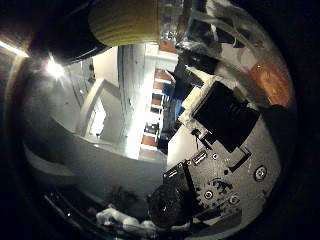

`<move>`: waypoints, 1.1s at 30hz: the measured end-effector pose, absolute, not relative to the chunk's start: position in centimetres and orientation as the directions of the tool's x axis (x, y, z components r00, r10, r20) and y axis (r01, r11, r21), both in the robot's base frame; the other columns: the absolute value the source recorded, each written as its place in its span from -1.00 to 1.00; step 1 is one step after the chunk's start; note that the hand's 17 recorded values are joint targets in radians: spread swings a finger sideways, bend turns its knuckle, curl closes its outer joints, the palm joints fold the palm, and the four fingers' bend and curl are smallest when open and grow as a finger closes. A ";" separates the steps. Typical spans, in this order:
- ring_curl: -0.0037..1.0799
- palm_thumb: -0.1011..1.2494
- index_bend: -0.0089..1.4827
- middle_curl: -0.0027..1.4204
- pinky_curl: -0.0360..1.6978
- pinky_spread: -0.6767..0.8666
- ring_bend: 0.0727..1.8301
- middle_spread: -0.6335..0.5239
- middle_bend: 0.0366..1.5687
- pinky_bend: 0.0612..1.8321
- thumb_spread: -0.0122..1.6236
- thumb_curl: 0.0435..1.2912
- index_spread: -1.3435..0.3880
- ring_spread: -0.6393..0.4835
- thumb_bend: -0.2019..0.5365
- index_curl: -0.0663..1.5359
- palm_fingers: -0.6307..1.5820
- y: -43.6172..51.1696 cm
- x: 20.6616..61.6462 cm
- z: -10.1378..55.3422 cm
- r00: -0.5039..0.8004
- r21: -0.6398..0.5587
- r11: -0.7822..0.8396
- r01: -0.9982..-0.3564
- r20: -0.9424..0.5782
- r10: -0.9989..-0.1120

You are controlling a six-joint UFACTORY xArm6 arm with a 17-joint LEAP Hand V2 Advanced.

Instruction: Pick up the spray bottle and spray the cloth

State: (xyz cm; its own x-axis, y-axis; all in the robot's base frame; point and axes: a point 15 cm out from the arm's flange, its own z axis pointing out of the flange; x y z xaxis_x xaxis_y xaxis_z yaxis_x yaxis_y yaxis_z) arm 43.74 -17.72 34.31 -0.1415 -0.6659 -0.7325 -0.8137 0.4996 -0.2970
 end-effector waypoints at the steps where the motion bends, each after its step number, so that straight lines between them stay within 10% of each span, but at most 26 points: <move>1: -0.04 0.71 0.49 -0.18 -0.18 -0.42 0.48 -0.11 0.57 0.29 0.26 -0.21 0.34 -0.15 -0.49 -0.15 0.72 -17.1 43.7 34.8 -0.136 -0.287 0.465 -0.838 -0.714 -0.687; 14: -0.03 0.70 0.54 -0.20 -0.09 -0.41 0.52 -0.08 0.61 0.26 0.28 -0.15 0.34 -0.15 -0.49 -0.16 0.71 -9.2 41.9 38.3 0.008 0.049 -0.025 -0.998 -0.321 -0.947; 33: -0.03 0.67 0.57 -0.21 0.00 -0.42 0.53 -0.08 0.64 0.22 0.31 -0.13 0.34 -0.15 -0.49 -0.17 0.70 -4.2 41.4 32.8 0.356 0.611 -0.138 -0.779 0.251 -0.900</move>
State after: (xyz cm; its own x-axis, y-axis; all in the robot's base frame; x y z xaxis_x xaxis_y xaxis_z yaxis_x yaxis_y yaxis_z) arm 41.39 -4.21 32.80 0.3560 -0.9001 0.2512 -0.7793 -0.1376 0.6113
